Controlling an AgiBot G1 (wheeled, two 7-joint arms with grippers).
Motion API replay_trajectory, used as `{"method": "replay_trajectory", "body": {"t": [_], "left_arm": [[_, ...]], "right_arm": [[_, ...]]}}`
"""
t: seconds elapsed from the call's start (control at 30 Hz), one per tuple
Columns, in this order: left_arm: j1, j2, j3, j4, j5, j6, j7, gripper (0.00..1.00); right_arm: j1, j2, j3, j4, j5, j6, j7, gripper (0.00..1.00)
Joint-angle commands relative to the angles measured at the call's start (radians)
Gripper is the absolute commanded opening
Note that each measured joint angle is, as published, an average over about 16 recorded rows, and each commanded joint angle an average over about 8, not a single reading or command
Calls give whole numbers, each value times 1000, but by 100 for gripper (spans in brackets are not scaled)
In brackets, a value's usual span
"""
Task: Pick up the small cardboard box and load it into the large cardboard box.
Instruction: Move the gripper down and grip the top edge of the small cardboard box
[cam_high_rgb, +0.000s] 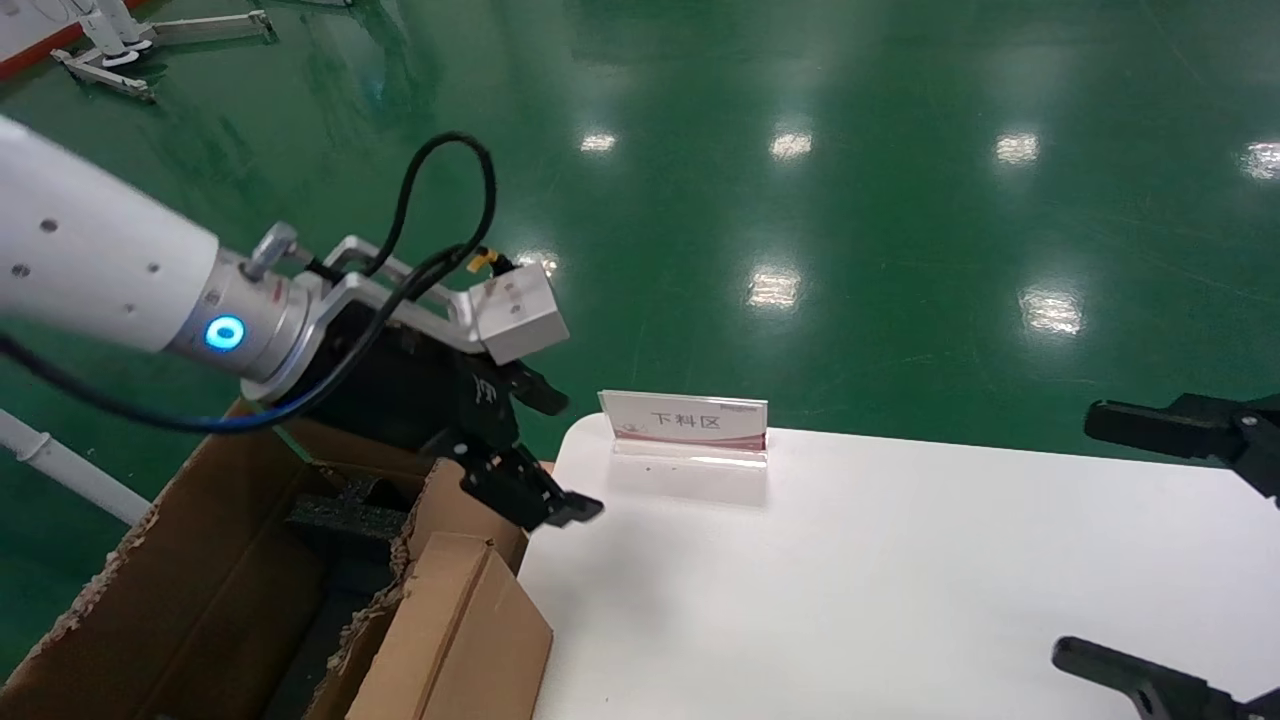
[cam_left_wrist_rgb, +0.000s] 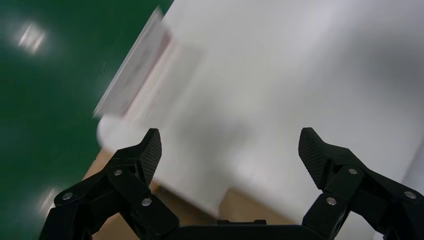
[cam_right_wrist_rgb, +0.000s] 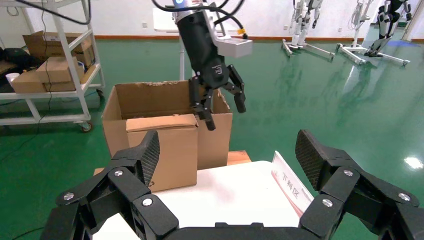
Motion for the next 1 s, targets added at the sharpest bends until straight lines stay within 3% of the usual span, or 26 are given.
{"method": "replay_trajectory", "body": {"t": [0.03, 0.5, 1.0], "left_arm": [[-59, 18, 57, -6, 46, 14, -64, 100], [-341, 119, 431, -15, 46, 60, -424, 100], [-536, 225, 781, -16, -111, 88, -691, 100]], "right_arm": [[0, 0, 0, 0, 0, 0, 0, 100], [0, 0, 0, 0, 0, 0, 0, 100], [0, 0, 0, 0, 0, 0, 0, 100]]}}
